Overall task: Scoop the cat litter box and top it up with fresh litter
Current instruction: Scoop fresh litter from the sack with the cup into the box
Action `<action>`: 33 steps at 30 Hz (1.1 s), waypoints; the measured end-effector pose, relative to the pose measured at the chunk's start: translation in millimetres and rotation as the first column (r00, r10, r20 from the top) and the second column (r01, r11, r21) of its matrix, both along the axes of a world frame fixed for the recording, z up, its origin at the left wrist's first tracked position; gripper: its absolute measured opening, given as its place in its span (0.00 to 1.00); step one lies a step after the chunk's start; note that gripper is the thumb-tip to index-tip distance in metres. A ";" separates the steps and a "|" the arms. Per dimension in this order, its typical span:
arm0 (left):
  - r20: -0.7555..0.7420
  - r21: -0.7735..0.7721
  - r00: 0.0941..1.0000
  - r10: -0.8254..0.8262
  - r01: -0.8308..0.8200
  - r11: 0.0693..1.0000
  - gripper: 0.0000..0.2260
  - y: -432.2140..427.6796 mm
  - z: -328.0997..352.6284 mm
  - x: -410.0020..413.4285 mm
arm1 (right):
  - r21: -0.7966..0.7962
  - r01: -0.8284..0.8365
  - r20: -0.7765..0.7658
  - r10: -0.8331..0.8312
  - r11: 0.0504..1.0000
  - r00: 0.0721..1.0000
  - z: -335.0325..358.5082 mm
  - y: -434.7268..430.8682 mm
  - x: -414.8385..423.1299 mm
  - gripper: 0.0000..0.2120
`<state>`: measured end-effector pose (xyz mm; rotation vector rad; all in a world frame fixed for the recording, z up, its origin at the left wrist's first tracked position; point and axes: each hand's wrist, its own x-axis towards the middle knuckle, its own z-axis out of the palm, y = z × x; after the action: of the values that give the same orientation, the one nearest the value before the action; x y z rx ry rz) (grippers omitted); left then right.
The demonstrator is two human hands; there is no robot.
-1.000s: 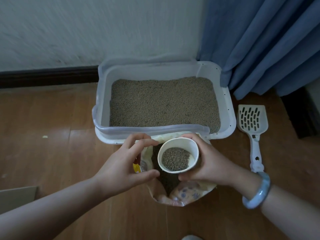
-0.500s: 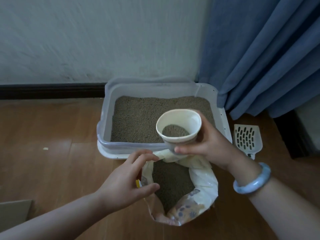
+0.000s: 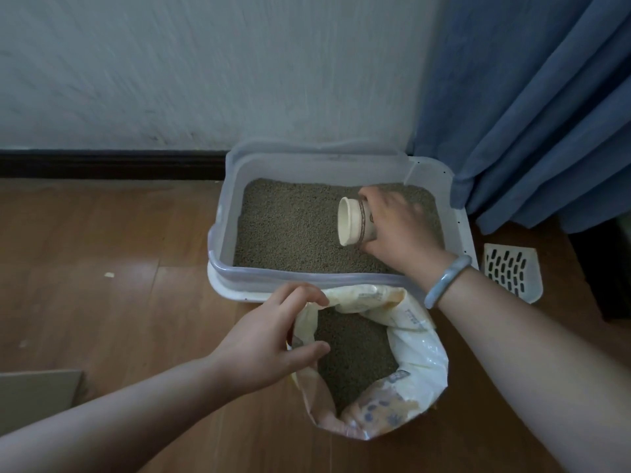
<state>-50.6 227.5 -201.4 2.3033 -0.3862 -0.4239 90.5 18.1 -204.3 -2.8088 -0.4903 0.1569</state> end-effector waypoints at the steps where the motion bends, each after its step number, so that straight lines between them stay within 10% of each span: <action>1: 0.000 -0.002 1.000 -0.002 0.002 1.000 0.22 0.0 -0.5 0.1 | -0.068 -0.014 0.039 0.016 0.998 0.999 -0.1 -0.2 1.9 0.31; 8: -0.007 -0.018 1.000 -0.004 0.004 1.000 0.21 1.4 -2.7 2.6 | -0.274 -0.230 0.150 0.277 0.934 0.949 -3.3 9.2 0.6 0.27; 17: -0.002 -0.038 1.000 0.006 -0.006 0.999 0.21 0.7 -2.6 4.6 | -0.264 -0.141 0.224 0.203 0.954 0.953 -4.6 -13.1 -3.0 0.25; 22: -0.007 -0.045 1.000 -0.001 0.001 0.999 0.21 1.2 -3.8 5.4 | 0.086 0.131 -0.032 -0.129 0.988 0.991 -6.9 -21.3 -7.2 0.36; 26: -0.010 -0.036 1.000 -0.008 0.007 0.999 0.21 1.7 -3.1 5.9 | 0.566 0.291 -0.324 -0.116 0.772 0.939 3.1 -26.2 -20.0 0.40; 33: -0.034 -0.034 0.999 0.001 -0.002 0.999 0.21 0.6 -0.1 6.1 | 0.666 0.221 -0.382 0.072 0.713 0.921 40.6 -36.6 -47.4 0.38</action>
<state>-44.5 228.0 -201.4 2.2606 -0.3719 -0.4518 43.1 -18.5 -163.7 -1.9656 -0.2543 0.4009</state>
